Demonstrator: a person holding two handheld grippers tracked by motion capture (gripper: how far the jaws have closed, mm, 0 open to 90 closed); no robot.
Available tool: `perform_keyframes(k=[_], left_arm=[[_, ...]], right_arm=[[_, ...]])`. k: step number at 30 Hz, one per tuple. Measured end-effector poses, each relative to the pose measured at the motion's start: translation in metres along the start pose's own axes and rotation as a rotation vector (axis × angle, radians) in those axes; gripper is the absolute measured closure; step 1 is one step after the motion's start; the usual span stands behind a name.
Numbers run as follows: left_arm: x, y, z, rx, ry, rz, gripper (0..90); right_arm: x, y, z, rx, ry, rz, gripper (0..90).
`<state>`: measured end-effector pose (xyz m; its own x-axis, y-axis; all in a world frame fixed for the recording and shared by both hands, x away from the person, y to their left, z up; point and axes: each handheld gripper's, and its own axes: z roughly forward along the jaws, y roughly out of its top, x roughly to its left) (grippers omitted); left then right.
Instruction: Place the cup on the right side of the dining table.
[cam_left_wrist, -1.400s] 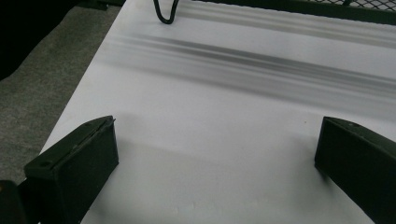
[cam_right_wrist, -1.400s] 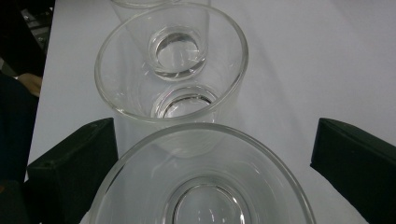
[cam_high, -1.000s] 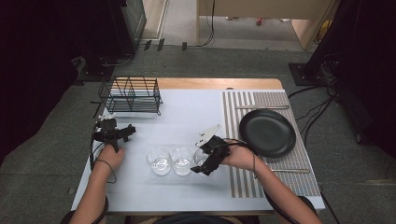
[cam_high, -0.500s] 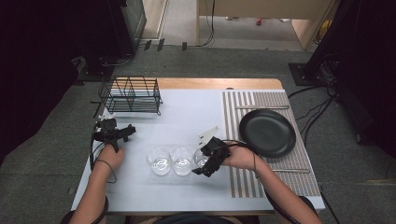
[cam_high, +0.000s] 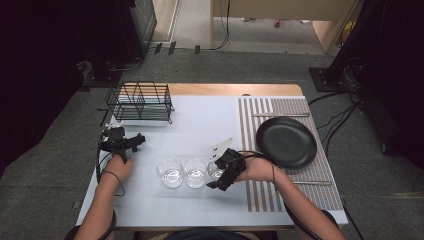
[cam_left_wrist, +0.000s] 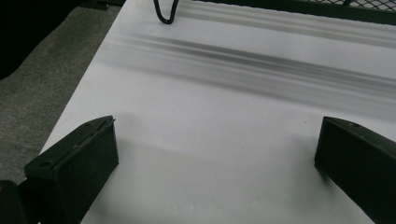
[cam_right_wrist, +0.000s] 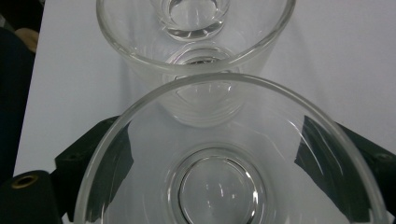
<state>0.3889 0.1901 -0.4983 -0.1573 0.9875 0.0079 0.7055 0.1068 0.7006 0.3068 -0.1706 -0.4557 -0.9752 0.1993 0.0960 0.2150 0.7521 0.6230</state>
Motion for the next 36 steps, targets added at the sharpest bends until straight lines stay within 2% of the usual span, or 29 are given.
perform_keyframes(k=[3,13,16,21,36], left_arm=[[0.0000,0.0000,0.0000,0.000,0.000,0.000,0.0],[0.0000,0.0000,0.0000,0.000,0.000,0.000,0.0],[0.0000,0.0000,0.0000,0.000,0.000,0.000,0.0],[0.0000,0.0000,0.0000,0.000,0.000,0.000,0.0],[0.0000,0.0000,0.0000,0.000,0.000,0.000,0.0]], right_arm=[[-0.0007,0.0004,-0.0033,-0.006,0.017,0.019,16.7],[0.0001,0.0012,-0.0055,-0.023,0.001,0.001,18.4],[-0.0024,0.0013,-0.0075,-0.035,0.003,0.030,19.0],[-0.0006,0.0022,-0.0068,-0.030,-0.007,0.019,19.0],[-0.0026,0.0021,-0.0084,-0.032,-0.006,0.043,19.2]])
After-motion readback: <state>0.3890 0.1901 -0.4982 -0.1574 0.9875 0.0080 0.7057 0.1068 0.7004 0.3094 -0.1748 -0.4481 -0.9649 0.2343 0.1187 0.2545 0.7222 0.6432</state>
